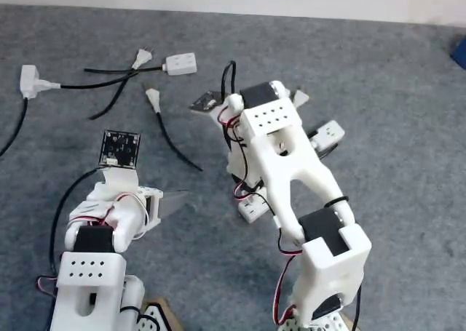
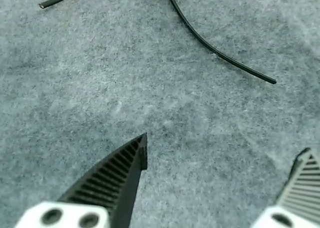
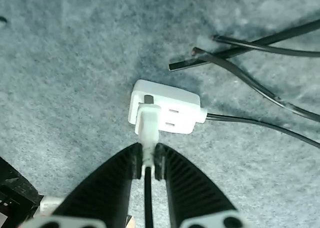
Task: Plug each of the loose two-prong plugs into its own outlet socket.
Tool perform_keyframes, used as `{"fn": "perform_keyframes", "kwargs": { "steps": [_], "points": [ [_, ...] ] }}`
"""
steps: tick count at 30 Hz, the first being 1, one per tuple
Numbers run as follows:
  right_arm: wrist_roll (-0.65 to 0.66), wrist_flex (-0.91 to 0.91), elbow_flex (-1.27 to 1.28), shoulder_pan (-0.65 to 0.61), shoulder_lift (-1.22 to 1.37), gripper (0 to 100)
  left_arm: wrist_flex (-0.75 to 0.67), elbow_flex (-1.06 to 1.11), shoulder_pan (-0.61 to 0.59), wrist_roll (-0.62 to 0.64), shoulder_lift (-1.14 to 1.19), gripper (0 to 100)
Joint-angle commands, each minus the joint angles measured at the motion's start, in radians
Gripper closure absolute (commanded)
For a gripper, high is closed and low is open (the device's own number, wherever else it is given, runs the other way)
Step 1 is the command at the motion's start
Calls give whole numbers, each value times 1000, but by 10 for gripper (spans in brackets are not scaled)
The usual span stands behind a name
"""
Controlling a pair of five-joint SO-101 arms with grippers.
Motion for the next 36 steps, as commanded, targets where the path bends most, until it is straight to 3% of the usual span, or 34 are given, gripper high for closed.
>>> {"fn": "perform_keyframes", "kwargs": {
  "steps": [1, 9, 36],
  "points": [
    [8, 21, -36, 21, -10, 991, -20, -5, -12, -5, -4, 565],
    [21, 22, 25, 54, -18, 991, -20, -5, -12, -5, -4, 565],
    [35, 25, 41, -5, -18, 991, -20, -5, -12, -5, -4, 565]
  ]
}}
